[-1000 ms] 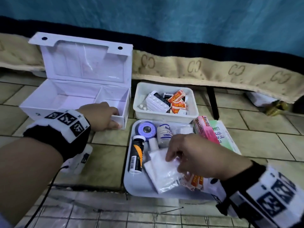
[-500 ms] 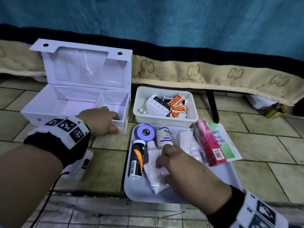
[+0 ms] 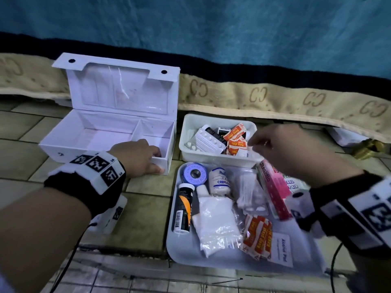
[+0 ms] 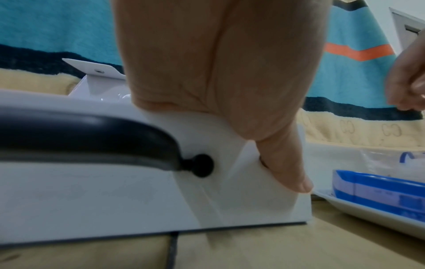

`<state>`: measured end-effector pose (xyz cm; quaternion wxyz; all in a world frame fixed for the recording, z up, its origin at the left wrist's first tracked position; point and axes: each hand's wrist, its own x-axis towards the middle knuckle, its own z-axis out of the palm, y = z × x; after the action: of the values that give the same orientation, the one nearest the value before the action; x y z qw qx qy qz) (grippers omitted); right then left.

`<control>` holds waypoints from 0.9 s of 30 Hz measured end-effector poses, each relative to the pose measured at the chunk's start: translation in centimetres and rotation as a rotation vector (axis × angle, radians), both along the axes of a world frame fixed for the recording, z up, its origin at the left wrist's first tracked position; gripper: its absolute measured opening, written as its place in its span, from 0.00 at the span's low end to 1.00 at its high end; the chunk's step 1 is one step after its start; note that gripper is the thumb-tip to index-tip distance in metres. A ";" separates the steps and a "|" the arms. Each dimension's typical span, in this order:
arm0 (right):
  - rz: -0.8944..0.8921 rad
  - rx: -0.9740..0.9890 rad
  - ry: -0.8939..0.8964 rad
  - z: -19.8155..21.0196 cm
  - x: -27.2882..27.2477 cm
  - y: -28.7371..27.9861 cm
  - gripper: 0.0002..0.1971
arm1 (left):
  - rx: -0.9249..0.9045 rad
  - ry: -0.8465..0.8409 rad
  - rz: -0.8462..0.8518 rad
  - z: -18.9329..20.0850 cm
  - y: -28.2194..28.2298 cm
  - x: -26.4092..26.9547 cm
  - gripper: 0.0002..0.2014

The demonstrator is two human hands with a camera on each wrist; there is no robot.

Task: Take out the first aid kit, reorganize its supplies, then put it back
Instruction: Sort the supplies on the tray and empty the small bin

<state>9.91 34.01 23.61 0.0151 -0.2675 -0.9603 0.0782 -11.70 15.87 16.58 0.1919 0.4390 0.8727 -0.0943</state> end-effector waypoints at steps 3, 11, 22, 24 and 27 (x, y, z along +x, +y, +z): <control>-0.069 0.005 -0.005 0.0 -1.3 2.7 0.08 | 0.000 0.003 0.002 0.0 -0.1 0.1 0.24; 0.113 -0.027 -0.263 -2.2 -7.3 3.1 0.15 | -0.004 0.008 0.007 0.1 0.0 0.1 0.24; 0.081 0.074 -0.357 -5.0 -10.5 0.9 0.08 | 0.007 0.006 0.012 -0.1 0.0 0.0 0.25; 0.007 0.083 -0.300 -5.1 -10.8 0.8 0.05 | 0.011 0.006 0.013 -0.1 0.0 0.0 0.25; -0.076 0.064 -0.217 -5.1 -11.3 0.8 0.14 | 0.013 0.007 0.012 -0.1 -0.1 0.0 0.25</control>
<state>-1.35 34.76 18.53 -0.0772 -0.3099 -0.9475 0.0173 -11.67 15.77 16.43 0.1868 0.4347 0.8765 -0.0891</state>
